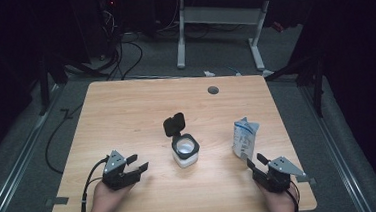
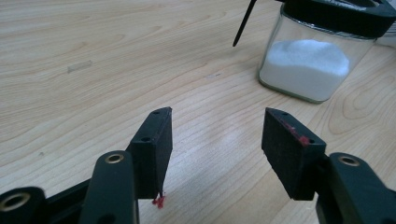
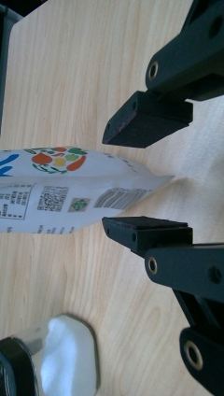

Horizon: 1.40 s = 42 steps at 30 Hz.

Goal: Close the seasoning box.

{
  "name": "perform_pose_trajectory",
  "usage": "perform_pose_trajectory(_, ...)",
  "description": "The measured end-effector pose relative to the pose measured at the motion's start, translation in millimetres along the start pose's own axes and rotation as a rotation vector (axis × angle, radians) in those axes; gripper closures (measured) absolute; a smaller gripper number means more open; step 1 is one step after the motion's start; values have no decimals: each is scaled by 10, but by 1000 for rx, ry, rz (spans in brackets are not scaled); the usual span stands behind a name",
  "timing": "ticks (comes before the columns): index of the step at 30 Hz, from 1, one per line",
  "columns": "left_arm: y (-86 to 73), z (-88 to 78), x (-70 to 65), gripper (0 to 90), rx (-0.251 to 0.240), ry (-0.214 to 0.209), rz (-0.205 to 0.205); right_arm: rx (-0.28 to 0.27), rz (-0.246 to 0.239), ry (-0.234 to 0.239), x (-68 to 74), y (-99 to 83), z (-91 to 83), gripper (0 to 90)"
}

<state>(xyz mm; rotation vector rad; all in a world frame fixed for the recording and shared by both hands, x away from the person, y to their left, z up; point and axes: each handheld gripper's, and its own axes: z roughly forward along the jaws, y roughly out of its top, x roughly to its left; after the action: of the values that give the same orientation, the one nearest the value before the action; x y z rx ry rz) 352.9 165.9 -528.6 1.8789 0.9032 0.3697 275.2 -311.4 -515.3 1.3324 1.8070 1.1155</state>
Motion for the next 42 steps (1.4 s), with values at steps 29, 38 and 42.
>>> perform_pose_trajectory(29,85,98,-31,455,-10,39,-36,-10,-32,-12,211,0,-176,655)
perform_pose_trajectory(38,70,80,-14,449,13,48,-45,-4,-53,5,331,52,-82,676)
perform_pose_trajectory(42,52,45,-3,443,13,48,-46,2,-73,26,383,90,-12,687)
